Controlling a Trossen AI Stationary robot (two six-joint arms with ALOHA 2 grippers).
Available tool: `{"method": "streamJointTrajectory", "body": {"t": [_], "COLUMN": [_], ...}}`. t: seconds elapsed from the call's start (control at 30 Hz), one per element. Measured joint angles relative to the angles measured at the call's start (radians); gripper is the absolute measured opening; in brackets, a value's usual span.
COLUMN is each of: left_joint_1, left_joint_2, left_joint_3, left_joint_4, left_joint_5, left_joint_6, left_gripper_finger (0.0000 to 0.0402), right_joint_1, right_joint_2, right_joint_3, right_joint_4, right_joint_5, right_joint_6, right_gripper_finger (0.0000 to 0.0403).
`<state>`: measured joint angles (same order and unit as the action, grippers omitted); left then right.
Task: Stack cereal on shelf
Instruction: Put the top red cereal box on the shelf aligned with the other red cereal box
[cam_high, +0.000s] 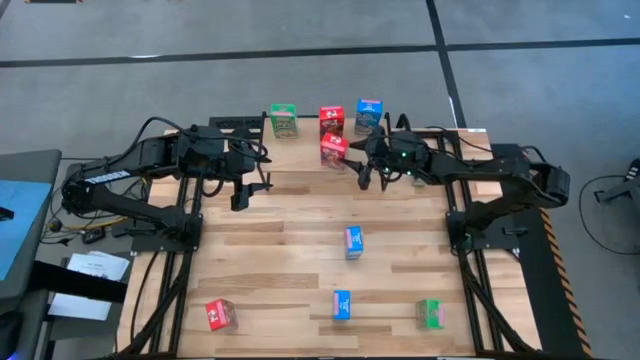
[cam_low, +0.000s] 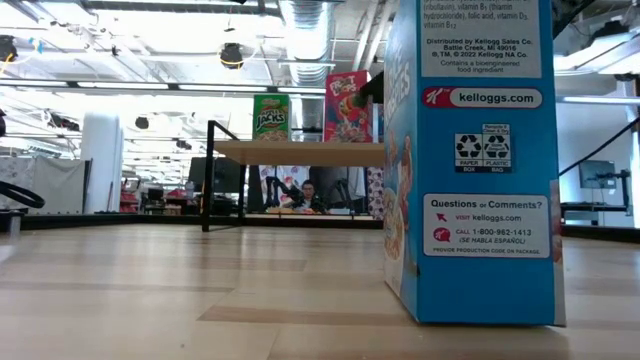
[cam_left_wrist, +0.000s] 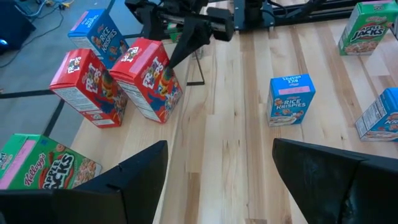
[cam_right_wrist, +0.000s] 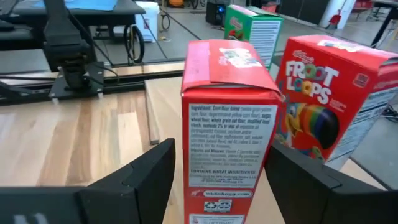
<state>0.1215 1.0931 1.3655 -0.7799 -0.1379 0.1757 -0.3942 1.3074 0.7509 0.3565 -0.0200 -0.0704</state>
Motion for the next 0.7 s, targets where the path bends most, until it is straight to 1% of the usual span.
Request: {"method": "streamJointTrajectory", "body": {"t": [0.13, 0.23, 0.57, 0.7], "left_joint_1": [0.000, 0.000, 0.000, 0.000], "left_joint_2": [0.000, 0.000, 0.000, 0.000], "left_joint_3": [0.000, 0.000, 0.000, 0.000], "left_joint_4": [0.000, 0.000, 0.000, 0.000], "left_joint_5": [0.000, 0.000, 0.000, 0.000], "left_joint_6": [0.000, 0.000, 0.001, 0.023], "left_gripper_finger": [0.0279, 0.0279, 0.0279, 0.0279], "right_joint_1": [0.016, 0.022, 0.045, 0.061], "right_joint_2": [-0.029, -0.041, -0.041, -0.041], "right_joint_3": [0.000, 0.000, -0.001, -0.001], "right_joint_4": [-0.045, -0.080, -0.129, -0.143], "right_joint_5": [0.029, 0.031, 0.055, 0.065], "right_joint_6": [0.002, 0.025, 0.078, 0.067], "right_gripper_finger": [0.0266, 0.0266, 0.0266, 0.0266]}}
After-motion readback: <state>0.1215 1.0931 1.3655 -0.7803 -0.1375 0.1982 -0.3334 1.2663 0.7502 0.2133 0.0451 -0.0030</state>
